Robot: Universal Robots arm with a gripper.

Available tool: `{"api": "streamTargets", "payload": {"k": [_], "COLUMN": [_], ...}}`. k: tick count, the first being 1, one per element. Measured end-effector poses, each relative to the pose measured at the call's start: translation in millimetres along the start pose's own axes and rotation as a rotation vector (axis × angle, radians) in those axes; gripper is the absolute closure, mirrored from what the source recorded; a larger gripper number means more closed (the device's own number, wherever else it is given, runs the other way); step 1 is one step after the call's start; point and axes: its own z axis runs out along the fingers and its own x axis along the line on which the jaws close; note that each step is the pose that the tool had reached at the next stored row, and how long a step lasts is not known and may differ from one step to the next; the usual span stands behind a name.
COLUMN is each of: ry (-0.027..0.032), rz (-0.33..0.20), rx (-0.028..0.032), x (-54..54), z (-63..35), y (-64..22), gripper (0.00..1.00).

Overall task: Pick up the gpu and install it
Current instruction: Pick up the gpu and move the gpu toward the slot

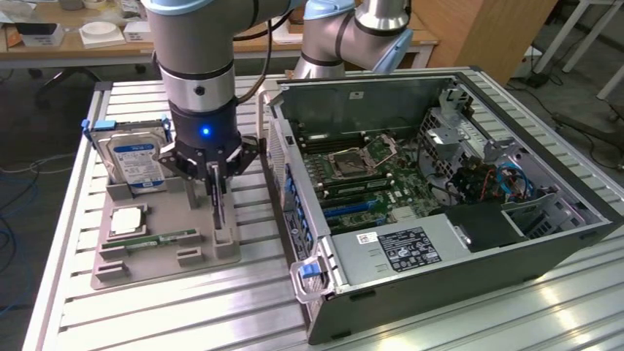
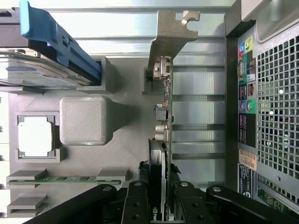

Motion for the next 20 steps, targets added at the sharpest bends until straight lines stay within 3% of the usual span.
{"api": "streamTargets", "payload": {"k": [20], "ry": [0.0000], "rz": [0.000], "rx": [-0.0027], "x": [0.1], "z": [-13.9], "y": [0.8], "gripper": [0.74]}}
